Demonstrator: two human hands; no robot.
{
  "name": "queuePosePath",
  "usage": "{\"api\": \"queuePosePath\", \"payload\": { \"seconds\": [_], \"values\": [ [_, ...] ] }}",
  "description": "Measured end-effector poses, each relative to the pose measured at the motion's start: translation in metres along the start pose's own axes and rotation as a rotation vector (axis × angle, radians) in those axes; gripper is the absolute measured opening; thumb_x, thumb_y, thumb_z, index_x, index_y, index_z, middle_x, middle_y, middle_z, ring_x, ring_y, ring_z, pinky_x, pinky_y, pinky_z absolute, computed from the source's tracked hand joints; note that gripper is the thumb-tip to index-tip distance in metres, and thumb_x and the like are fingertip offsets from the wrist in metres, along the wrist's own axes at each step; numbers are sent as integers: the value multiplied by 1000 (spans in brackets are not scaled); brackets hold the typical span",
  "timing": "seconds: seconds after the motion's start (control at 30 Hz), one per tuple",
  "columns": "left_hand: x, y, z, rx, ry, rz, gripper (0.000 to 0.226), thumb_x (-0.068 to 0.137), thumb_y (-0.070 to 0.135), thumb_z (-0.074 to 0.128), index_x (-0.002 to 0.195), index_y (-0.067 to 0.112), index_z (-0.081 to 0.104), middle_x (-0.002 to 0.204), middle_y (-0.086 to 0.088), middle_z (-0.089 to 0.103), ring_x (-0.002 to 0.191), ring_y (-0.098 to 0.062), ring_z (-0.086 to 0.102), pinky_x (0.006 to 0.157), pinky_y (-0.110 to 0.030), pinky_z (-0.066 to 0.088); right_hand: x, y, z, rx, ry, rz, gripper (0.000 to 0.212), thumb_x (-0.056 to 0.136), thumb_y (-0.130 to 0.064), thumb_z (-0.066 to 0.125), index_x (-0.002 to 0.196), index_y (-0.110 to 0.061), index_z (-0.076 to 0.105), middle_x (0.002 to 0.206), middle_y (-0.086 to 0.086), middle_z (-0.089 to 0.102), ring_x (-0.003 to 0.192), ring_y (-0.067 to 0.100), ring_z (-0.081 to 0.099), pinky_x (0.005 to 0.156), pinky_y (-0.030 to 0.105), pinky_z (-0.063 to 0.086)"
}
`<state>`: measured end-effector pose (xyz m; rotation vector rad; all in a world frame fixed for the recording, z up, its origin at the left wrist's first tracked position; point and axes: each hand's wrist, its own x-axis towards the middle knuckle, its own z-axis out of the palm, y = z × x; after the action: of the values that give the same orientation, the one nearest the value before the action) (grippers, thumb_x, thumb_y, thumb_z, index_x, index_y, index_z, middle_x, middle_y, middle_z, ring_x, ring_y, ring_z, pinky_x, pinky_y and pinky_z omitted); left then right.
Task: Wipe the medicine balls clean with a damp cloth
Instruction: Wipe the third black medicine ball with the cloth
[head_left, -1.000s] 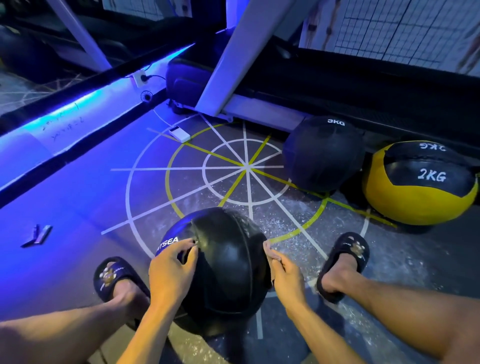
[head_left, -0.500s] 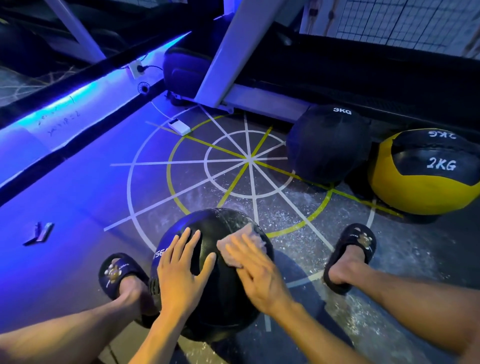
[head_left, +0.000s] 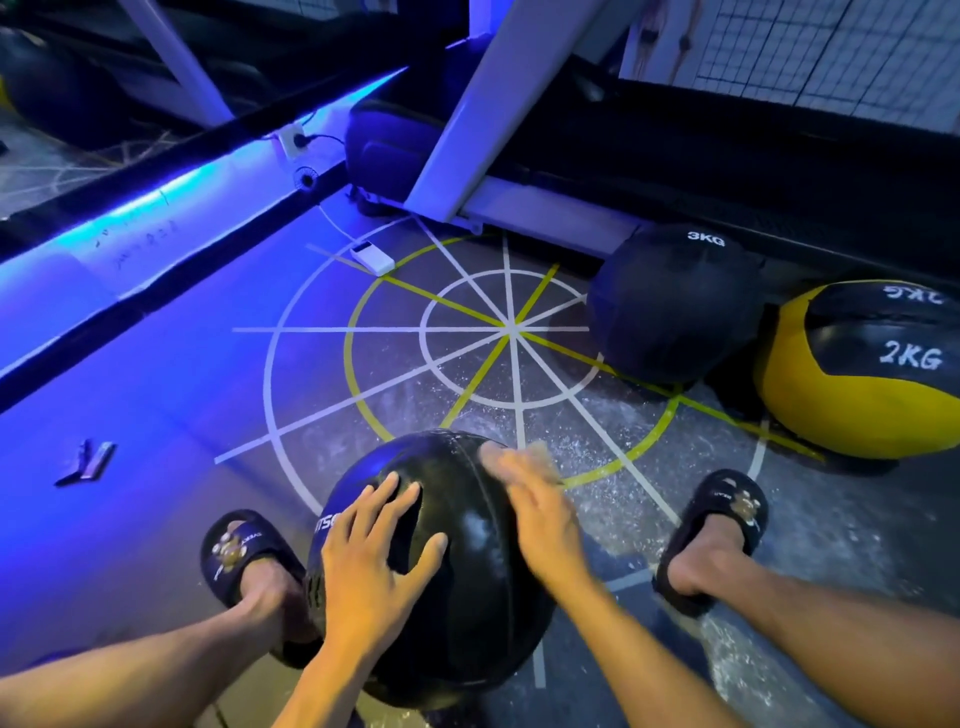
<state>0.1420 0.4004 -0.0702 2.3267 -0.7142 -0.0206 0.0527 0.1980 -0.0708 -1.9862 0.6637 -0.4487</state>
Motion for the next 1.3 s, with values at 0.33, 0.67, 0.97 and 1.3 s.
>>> {"api": "queuePosePath", "payload": {
  "seconds": [0.33,0.67,0.97,1.3],
  "values": [
    [-8,2,5,-20,-3,25,60,82,74,58,136,47,58,151,25,47,141,-13,41,115,-55,35,24,-10,-3,-16,-148,-62,42,101,-1,50,129,-26,70,136,-19,63,131,-6,51,109,14,33],
    [-13,0,6,-39,-12,28,61,82,75,59,136,48,58,151,29,42,143,-12,37,115,-45,29,7,-40,6,-135,-325,-383,43,102,-5,51,135,-26,66,140,-30,47,134,-25,29,115,8,23],
    [-10,2,9,-20,-41,27,58,80,76,62,133,53,56,150,32,41,139,-15,40,116,-53,32,41,-60,18,-191,-428,-197,43,101,-10,47,127,-34,71,130,-22,65,118,-6,51,109,14,34],
    [-4,13,-5,-182,-95,38,37,89,66,62,122,50,64,141,30,51,137,-8,43,118,-45,30,57,41,-21,128,-147,526,35,102,-17,53,111,-38,78,111,-23,71,115,12,64,107,42,51]
  ]
}}
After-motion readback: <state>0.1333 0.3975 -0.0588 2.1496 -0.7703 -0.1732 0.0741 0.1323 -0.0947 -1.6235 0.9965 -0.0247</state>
